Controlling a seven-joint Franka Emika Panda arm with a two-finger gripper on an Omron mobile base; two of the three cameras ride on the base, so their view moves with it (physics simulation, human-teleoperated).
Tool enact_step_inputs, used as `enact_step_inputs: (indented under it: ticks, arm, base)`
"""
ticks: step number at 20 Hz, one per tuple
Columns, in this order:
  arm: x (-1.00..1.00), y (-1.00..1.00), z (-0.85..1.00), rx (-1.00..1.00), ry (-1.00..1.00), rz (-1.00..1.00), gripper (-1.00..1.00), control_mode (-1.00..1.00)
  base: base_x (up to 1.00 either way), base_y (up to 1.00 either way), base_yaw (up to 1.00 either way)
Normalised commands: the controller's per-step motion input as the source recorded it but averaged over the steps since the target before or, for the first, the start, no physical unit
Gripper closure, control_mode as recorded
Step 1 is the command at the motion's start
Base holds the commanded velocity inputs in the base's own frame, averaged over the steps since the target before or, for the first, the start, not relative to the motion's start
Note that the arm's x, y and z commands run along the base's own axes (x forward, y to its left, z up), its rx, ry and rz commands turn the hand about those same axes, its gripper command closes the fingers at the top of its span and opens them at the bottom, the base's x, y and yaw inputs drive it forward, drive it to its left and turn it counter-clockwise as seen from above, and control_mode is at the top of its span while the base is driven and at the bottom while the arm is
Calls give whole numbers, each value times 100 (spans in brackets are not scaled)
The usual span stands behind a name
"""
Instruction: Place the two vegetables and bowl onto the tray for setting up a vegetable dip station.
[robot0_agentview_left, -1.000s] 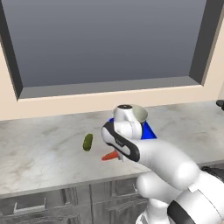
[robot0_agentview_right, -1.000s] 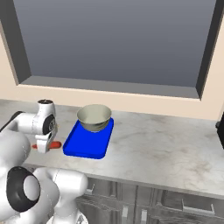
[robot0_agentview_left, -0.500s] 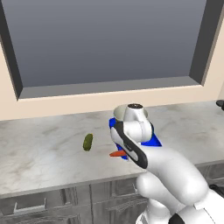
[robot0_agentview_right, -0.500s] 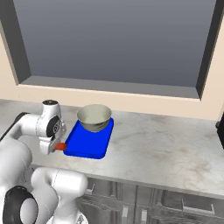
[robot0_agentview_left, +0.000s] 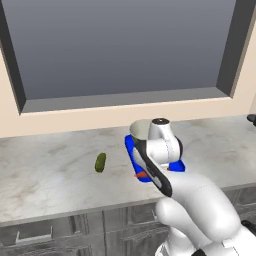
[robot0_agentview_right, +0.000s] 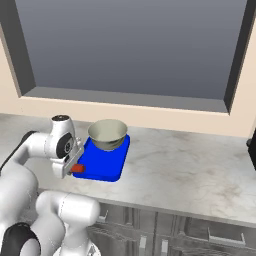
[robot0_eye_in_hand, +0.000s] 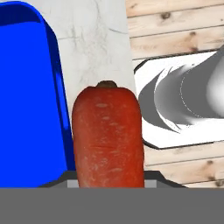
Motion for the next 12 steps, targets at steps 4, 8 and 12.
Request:
enact_step_inputs:
  ticks: [4,8,12]
  arm:
    - [0,-27,2,-3,-13,0,100,-100]
    - [1,-25,3,0,-14,0,100,-100]
    - [6,-20,0,0,-11,0,100,-100]
  base:
    - [0,0,0]
    - [0,0,0]
    - [0,0,0]
